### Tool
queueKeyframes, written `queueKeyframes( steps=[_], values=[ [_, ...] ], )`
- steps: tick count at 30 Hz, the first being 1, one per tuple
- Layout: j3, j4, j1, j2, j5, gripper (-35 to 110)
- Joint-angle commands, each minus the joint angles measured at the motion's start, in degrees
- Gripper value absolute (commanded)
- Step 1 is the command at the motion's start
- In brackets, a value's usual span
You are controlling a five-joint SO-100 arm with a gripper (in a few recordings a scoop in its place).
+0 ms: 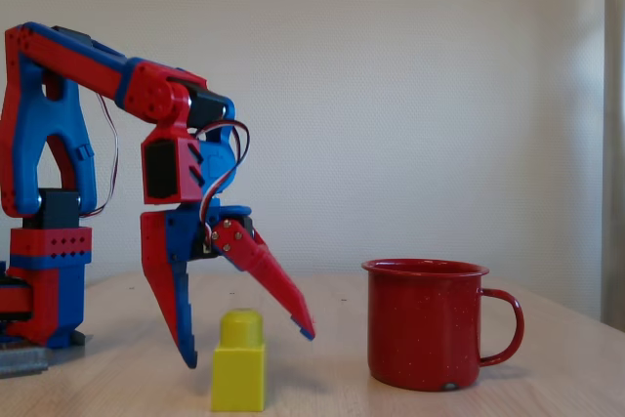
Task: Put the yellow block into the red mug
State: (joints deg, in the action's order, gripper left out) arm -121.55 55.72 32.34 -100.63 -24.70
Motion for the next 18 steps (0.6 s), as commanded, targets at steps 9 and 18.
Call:
queueKeyframes(
  steps=[9, 18],
  values=[
    [-1.6, -4.6, -0.9, -1.9, 0.7, 9],
    [-1.2, -4.0, -1.8, -5.0, 3.5, 0]
  ],
)
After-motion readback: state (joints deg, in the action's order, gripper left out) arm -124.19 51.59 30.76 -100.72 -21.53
